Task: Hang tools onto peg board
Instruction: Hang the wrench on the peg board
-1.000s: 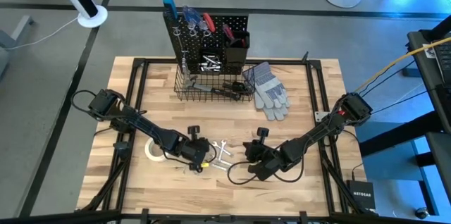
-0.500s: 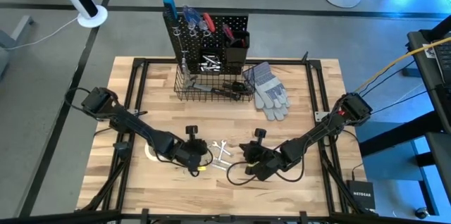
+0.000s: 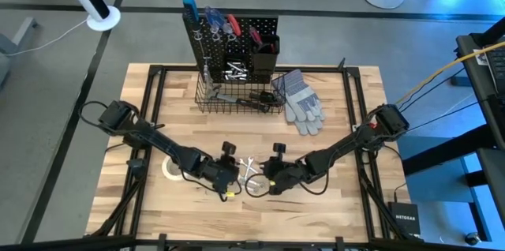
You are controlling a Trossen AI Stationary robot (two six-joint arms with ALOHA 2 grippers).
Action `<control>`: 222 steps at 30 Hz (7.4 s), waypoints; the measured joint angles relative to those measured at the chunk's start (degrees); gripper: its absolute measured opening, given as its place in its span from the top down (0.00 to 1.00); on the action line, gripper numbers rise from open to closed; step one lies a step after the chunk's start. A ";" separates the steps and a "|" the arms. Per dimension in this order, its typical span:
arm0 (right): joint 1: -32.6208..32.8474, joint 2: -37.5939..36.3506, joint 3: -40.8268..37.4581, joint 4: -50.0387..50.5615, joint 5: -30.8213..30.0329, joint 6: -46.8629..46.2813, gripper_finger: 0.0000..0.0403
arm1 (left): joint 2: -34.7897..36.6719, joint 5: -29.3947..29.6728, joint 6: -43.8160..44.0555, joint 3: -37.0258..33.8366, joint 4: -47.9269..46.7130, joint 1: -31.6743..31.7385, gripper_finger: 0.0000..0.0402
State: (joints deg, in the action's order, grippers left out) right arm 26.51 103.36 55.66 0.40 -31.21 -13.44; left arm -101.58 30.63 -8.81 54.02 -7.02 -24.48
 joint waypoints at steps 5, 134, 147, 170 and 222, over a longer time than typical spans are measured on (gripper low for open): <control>0.17 0.01 0.00 0.75 0.99 2.59 0.76 | -0.65 -0.04 -16.07 0.08 4.05 0.64 0.68; -1.42 -2.94 0.50 -4.13 8.38 2.15 0.92 | -3.67 -3.89 27.60 17.77 -20.10 -0.15 0.98; -1.42 -2.94 0.48 -4.18 8.36 -0.25 0.85 | -3.65 -3.63 26.48 17.94 -18.74 -0.09 0.99; -1.40 -2.94 0.48 -3.49 7.47 3.74 0.94 | -3.65 -3.63 25.12 17.88 -17.16 -0.01 0.96; -28.75 8.42 17.75 -29.74 10.82 14.49 0.94 | 25.23 34.93 47.69 -12.41 -23.77 -22.71 0.69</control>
State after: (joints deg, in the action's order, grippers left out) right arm -2.25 111.79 73.41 -29.34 -20.39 1.05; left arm -76.36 65.57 38.88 41.60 -30.79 -47.18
